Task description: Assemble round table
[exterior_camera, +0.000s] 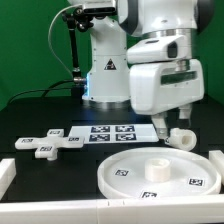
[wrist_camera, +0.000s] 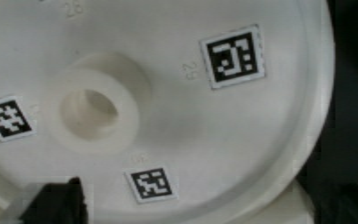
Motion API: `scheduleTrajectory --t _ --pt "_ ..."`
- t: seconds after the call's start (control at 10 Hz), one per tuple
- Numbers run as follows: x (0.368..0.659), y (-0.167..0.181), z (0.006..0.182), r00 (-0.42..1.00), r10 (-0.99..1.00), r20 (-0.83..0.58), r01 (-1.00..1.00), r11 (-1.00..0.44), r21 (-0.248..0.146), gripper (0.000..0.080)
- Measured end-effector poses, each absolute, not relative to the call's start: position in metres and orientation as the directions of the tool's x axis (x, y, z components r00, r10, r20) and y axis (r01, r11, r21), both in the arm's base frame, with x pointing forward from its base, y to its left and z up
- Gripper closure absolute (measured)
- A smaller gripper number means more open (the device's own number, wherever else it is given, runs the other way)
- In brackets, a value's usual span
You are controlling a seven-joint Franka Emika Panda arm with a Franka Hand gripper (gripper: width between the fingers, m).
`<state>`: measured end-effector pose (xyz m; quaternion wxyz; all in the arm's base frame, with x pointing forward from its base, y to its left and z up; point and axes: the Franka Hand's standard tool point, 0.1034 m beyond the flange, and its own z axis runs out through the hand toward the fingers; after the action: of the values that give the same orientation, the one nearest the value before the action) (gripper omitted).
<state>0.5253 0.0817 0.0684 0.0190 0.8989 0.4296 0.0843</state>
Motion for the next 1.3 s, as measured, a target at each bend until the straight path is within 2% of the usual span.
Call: scheduleTrajectory --t 0.3,0.5,0.6,0.8,1.0,1.3 --pt "0.525 0.08 0.067 0.636 0.76 0.137 0.754 -0.649 0.101 0.015" --pt "0.524 0.081 0.067 0.757 0.633 0.16 0.631 -0.773 0.07 0.015" --pt "0.517 0.082 0.066 0.851 0.494 0.177 0.496 -0.868 0.037 0.015" --pt "0.504 0.095 0.063 0.943 0.288 0.166 0.294 -0.956 -0.017 0.015" --pt "0.49 0.109 0.056 0.95 0.27 0.159 0.277 -0.96 -0.026 0.015" --pt "0.488 0.109 0.054 0.951 0.274 0.144 0.28 -0.959 -0.027 0.015"
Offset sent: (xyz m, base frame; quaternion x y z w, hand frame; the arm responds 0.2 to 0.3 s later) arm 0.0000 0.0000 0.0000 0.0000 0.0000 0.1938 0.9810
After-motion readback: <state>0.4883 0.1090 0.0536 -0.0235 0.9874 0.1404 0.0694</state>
